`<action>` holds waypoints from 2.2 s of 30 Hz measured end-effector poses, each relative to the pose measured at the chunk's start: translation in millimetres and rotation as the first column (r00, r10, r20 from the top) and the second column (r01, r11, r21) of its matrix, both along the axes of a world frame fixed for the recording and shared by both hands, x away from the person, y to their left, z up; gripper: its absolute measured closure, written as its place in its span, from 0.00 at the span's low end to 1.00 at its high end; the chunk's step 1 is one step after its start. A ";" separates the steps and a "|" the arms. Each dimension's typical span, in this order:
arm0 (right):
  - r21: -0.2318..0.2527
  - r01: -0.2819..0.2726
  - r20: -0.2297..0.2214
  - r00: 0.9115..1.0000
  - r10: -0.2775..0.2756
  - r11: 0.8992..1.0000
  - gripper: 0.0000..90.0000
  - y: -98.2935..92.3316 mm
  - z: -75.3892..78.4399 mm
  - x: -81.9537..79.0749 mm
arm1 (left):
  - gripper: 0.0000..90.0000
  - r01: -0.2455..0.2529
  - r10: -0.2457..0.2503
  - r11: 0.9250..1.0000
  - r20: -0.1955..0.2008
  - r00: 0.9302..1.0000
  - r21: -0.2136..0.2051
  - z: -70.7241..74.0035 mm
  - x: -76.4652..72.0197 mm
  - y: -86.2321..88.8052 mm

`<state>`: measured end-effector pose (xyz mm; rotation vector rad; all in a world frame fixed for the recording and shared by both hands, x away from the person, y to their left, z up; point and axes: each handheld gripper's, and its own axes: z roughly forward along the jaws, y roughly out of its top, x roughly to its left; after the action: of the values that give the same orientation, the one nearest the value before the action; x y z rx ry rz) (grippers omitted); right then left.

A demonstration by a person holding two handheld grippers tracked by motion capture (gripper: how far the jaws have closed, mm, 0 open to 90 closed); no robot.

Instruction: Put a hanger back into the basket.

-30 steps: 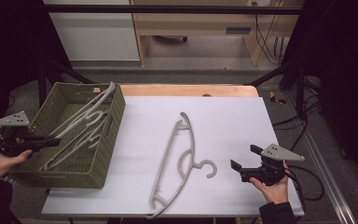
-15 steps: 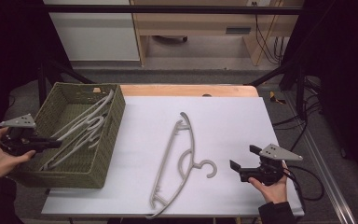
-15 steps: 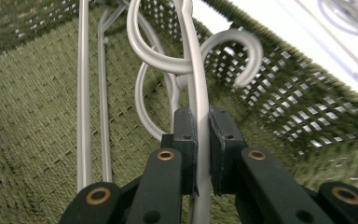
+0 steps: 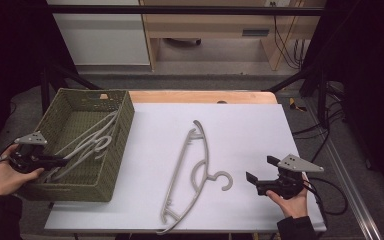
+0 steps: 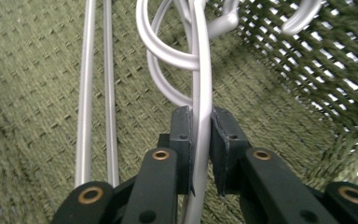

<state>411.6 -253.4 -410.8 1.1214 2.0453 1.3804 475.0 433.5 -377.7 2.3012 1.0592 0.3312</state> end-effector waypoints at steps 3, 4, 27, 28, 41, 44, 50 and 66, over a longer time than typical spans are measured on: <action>-0.001 -0.002 0.004 1.000 0.002 1.000 0.05 -0.2 0.1 0.0 | 0.78 -0.049 0.049 0.999 0.014 0.999 0.022 1.9 -0.4 -0.1; 0.000 -0.001 0.004 1.000 0.001 1.000 0.05 -0.3 0.1 -0.1 | 0.78 -0.064 0.064 0.998 0.018 0.998 0.019 3.5 -1.0 1.2; 0.017 -0.009 0.011 1.000 0.009 1.000 0.04 -1.5 2.7 -0.6 | 0.32 0.004 0.101 0.947 0.310 0.945 -0.322 40.5 -41.1 -69.3; 0.020 -0.004 0.012 1.000 0.004 1.000 0.04 -0.9 2.5 -0.3 | 0.30 0.007 0.102 0.946 0.321 0.941 -0.323 40.6 -42.5 -75.1; 0.015 -0.007 0.012 1.000 0.007 1.000 0.04 -0.5 2.4 -0.6 | 0.10 0.067 0.078 0.928 0.367 0.927 -0.368 28.9 -66.1 -155.7; 0.016 -0.009 0.016 1.000 0.009 1.000 0.04 -1.1 3.1 -0.9 | 0.09 0.089 0.054 0.928 0.369 0.928 -0.361 27.3 -71.4 -173.7; 0.025 -0.006 0.015 1.000 0.006 1.000 0.04 -1.0 4.1 -1.5 | 0.09 0.140 -0.003 0.927 0.365 0.931 -0.349 18.1 -76.8 -210.9; 0.027 -0.011 0.015 1.000 0.010 1.000 0.04 -0.6 4.5 -3.2 | 0.15 0.245 -0.171 0.929 0.266 0.949 -0.277 -25.2 -78.1 -303.5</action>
<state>408.4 -254.0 -406.4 1.1101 2.0307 1.4216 396.9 130.0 -402.9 2.0115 0.6835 0.3218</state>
